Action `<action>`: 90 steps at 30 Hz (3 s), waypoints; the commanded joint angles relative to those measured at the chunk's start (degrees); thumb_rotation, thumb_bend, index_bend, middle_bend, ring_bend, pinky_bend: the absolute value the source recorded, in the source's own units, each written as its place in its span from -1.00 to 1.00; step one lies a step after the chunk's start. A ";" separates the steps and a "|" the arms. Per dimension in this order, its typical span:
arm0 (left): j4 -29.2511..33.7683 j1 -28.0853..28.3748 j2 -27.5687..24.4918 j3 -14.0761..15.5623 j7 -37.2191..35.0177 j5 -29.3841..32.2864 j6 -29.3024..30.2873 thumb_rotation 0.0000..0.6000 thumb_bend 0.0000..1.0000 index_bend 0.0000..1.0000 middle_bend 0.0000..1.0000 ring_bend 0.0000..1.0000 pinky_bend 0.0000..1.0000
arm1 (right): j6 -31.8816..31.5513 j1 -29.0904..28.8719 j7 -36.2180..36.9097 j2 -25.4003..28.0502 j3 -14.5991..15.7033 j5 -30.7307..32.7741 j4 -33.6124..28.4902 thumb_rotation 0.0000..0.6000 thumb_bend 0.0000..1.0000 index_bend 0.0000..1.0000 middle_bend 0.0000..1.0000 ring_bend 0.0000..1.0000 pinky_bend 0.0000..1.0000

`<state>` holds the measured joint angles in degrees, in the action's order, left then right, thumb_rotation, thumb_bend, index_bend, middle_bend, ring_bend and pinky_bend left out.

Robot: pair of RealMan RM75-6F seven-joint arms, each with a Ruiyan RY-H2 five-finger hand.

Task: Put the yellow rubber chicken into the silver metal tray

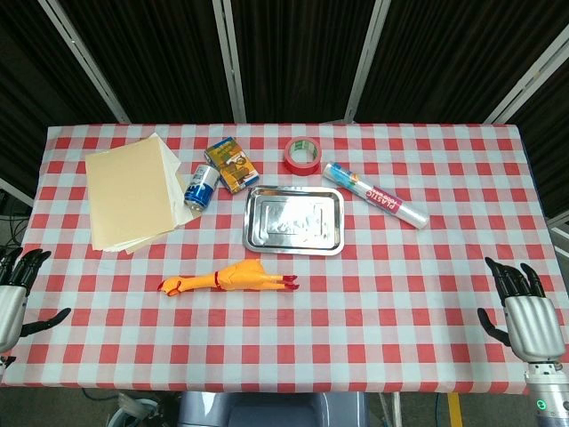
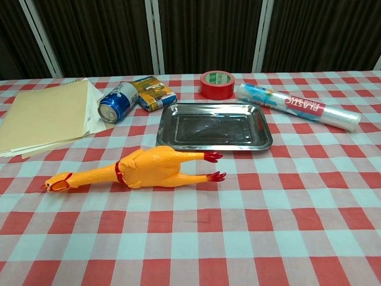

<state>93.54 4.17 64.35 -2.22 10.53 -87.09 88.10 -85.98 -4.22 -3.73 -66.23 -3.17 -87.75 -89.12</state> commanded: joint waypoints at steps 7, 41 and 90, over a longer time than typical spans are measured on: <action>0.58 -0.67 -0.17 0.56 -0.50 -0.25 0.48 1.00 -0.97 -0.71 -0.71 -0.85 -0.88 | 0.36 -0.44 1.06 0.04 0.05 -0.58 0.64 1.00 -0.26 -1.00 -0.66 -0.67 -0.83; -1.39 0.83 1.28 0.29 -11.75 1.14 -4.29 1.00 -0.92 -0.71 -0.68 -0.79 -0.88 | -0.20 -0.14 2.59 -0.26 0.93 -1.96 0.90 1.00 -0.26 -1.00 -0.66 -0.67 -0.83; -5.28 27.38 27.20 -6.53 16.66 22.31 -32.93 1.00 -0.68 -0.42 -0.34 -0.45 -0.55 | -0.53 1.26 4.62 -0.39 1.56 -0.82 2.54 1.00 -0.26 -1.00 -0.66 -0.67 -0.83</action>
<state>88.26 31.43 91.46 -8.76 27.30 -64.84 55.23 -86.51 -2.96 0.89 -66.62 -1.62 -88.57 -86.58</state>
